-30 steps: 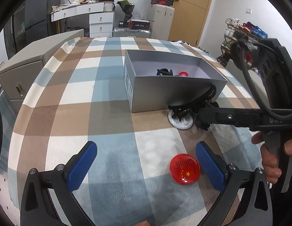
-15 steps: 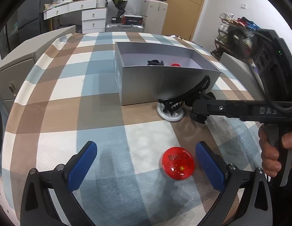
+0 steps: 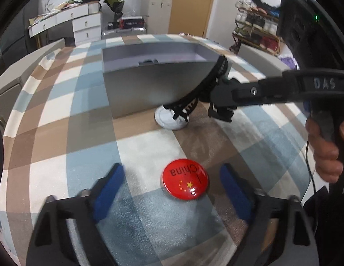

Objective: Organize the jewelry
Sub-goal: 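Grasp a black claw clip with the right tool and lift it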

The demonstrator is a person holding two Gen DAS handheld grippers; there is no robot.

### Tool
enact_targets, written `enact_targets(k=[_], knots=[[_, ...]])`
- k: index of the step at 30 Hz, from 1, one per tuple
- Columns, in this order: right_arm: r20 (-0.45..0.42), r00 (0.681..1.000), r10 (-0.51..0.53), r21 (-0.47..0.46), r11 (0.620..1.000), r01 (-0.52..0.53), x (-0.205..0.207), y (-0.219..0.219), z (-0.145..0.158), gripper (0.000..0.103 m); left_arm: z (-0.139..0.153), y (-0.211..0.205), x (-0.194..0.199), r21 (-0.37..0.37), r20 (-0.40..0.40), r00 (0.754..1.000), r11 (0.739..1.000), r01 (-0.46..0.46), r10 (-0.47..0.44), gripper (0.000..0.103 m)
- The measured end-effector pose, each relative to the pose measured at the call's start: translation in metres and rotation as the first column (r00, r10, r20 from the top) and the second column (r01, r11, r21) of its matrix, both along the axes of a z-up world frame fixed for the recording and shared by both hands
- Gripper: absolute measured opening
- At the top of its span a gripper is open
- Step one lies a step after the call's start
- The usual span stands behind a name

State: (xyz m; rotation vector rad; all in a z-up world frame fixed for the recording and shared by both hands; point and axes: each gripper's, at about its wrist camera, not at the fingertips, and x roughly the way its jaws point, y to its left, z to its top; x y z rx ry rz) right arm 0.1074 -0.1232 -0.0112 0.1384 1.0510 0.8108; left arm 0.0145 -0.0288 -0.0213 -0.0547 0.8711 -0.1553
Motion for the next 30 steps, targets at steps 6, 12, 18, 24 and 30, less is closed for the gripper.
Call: enact_targets(k=[6,12,18,24,30], knots=[[0.011,1.000,-0.003,-0.005,1.000,0.003,0.001,-0.003,0.002,0.053,0.004,0.001,-0.002,-0.007,0.022,0.999,0.999,0.041,-0.041,0.020],[0.070,0.997,-0.016,-0.089,0.996,0.022,0.002,-0.006,0.006,0.053,0.009,0.015,0.001,-0.096,0.036,0.999,0.995,-0.002,0.005,0.009],[0.058,0.998,-0.001,-0.067,0.998,0.005,0.002,-0.005,0.006,0.053,0.009,0.014,0.000,-0.092,0.029,1.000,0.996,-0.006,0.009,0.010],[0.077,0.997,0.007,-0.104,0.995,0.001,0.000,-0.005,0.005,0.053,0.008,0.019,-0.001,-0.033,0.020,0.997,0.997,-0.068,0.069,0.058],[0.036,0.999,-0.006,-0.095,0.995,0.010,0.007,-0.012,-0.001,0.053,0.004,0.025,-0.003,-0.024,0.022,0.996,0.996,-0.087,0.088,0.059]])
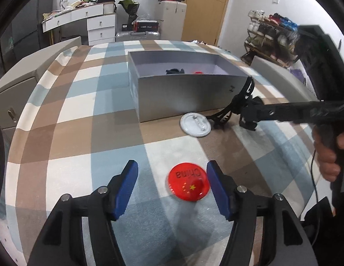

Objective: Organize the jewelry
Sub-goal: 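Grasp a black claw clip with the right tool and lift it, then grasp another black claw clip with the left tool while the right tool holds its clip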

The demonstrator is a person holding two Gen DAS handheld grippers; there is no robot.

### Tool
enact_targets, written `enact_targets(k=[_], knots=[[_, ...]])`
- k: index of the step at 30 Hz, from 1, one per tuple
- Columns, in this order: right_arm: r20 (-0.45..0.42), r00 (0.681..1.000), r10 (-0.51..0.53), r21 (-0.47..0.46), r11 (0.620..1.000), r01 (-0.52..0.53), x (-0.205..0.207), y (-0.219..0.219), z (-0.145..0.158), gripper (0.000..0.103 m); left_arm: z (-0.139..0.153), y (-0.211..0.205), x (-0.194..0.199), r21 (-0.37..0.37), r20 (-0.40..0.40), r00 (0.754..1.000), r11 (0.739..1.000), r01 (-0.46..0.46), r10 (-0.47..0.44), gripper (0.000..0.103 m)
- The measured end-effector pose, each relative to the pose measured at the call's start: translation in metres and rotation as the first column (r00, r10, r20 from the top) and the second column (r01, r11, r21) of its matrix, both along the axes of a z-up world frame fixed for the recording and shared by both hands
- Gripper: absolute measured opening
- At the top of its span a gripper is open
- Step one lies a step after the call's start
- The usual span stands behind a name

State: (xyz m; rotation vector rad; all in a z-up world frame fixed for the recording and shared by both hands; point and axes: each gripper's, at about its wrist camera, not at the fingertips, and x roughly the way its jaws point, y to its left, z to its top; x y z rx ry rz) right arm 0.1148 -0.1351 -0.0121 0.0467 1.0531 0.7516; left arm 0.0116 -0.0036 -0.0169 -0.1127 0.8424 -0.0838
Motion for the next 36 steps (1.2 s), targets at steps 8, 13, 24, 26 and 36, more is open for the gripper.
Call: enact_targets(k=[8,13,24,26,36], knots=[[-0.040,0.997,0.059,0.072,0.996,-0.056,-0.008,0.002,-0.002,0.053,0.007,0.001,0.006,-0.064,0.041,0.999,0.998,0.008,-0.005,0.059],[-0.070,0.992,0.104,0.093,0.991,-0.097,-0.013,0.004,-0.007,0.053,0.011,-0.003,0.015,-0.109,0.070,0.997,0.993,0.053,-0.045,0.059],[-0.120,0.981,0.153,0.146,0.980,-0.135,-0.012,0.006,-0.014,0.053,0.006,-0.016,0.021,-0.103,0.049,0.990,0.986,0.134,-0.130,0.056],[-0.119,0.980,0.158,0.144,0.979,-0.141,-0.011,0.005,-0.013,0.053,0.004,-0.017,0.021,-0.093,0.040,0.990,0.986,0.140,-0.137,0.052],[-0.111,0.976,0.186,0.135,0.976,-0.171,-0.013,0.009,-0.011,0.053,0.000,-0.024,0.026,-0.103,0.008,0.984,0.979,0.176,-0.176,0.029]])
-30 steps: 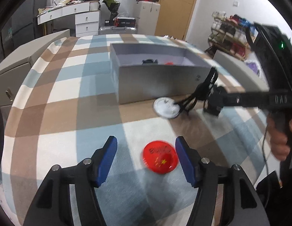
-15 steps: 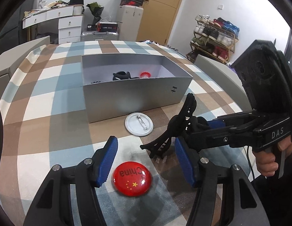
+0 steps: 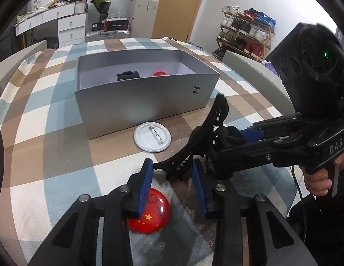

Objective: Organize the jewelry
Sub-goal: 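Grasp another black claw clip with the left tool while the right tool holds its clip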

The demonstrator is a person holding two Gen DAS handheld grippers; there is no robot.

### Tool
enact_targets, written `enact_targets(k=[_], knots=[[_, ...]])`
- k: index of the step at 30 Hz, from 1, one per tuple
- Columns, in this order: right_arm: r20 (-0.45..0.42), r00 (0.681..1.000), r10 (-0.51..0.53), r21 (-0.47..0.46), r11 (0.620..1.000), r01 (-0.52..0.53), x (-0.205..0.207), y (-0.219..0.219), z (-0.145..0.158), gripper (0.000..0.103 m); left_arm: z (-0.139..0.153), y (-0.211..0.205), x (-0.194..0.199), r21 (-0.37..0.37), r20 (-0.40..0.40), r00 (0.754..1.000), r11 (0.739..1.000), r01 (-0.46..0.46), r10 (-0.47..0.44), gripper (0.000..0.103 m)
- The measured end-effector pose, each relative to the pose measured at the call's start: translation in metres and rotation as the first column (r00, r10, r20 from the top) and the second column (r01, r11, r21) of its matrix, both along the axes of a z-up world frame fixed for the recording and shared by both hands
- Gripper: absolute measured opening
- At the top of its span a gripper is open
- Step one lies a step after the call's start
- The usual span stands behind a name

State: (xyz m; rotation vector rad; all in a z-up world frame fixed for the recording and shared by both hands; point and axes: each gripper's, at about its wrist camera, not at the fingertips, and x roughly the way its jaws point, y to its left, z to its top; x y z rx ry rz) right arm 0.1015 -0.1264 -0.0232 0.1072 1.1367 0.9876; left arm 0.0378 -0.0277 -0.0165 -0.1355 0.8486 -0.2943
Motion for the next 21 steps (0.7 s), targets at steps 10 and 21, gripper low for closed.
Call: enact_targets(k=[10,21], knots=[[0.002,1.000,-0.010,-0.004,1.000,0.010,-0.001,-0.004,-0.001,0.053,0.003,0.013,0.000,-0.035,0.004,0.998,0.997,-0.065,0.065,0.029],[0.023,0.998,-0.062,0.016,0.998,0.061,0.001,-0.016,0.006,0.053,0.011,0.019,-0.005,-0.048,0.027,0.993,0.993,-0.112,0.114,0.029]])
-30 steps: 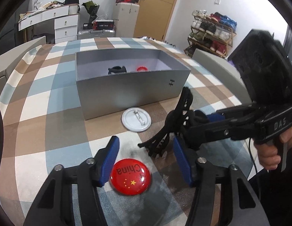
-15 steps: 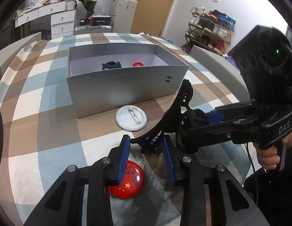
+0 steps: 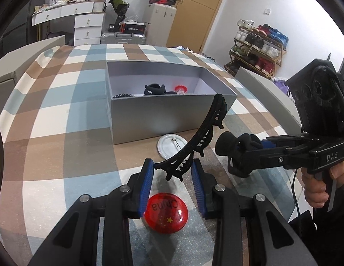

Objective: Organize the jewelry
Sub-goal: 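Grasp another black claw clip with the left tool while the right tool holds its clip, then carry both claw clips over the grey box and open both tools inside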

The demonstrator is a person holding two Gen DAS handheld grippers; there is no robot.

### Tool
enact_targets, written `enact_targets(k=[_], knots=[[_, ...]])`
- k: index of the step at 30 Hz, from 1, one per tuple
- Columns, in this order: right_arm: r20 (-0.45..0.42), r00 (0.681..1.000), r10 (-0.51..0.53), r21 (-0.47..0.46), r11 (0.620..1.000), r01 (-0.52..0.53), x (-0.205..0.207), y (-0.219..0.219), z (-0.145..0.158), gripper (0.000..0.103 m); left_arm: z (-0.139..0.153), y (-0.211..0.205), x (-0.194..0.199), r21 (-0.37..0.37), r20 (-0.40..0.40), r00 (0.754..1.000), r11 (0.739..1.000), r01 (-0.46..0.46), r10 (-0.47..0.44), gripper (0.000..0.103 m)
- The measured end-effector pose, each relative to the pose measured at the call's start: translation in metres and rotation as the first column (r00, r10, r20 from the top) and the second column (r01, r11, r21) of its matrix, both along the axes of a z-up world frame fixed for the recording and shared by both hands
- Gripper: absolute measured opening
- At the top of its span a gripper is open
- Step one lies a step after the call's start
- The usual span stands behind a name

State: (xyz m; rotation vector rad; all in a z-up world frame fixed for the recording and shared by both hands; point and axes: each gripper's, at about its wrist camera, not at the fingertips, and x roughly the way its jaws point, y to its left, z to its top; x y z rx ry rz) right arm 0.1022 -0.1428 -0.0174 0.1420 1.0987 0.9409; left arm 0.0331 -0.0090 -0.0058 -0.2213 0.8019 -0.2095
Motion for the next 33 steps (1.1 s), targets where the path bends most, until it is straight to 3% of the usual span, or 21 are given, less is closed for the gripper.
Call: enact_targets(k=[6,15,23,33], knots=[[0.024,0.999,-0.036,0.019,0.999,0.036,0.001,-0.005,0.007,0.053,0.008,0.004,-0.002,0.004,0.028,0.999,1.000,-0.026,0.026,0.029],[0.140,0.978,-0.158,0.107,0.984,0.144,0.000,-0.022,0.030,0.053,0.021,0.016,-0.001,-0.018,0.078,0.993,0.996,-0.084,0.085,0.029],[0.149,0.959,-0.239,0.138,0.966,0.219,0.013,-0.030,0.042,0.053,0.032,0.025,0.008,-0.020,0.132,0.982,0.991,-0.132,0.134,0.029],[0.170,0.939,-0.299,0.136,0.951,0.278,0.032,-0.028,0.049,0.053,0.031,0.034,0.027,-0.022,0.130,0.978,0.987,-0.161,0.163,0.029]])
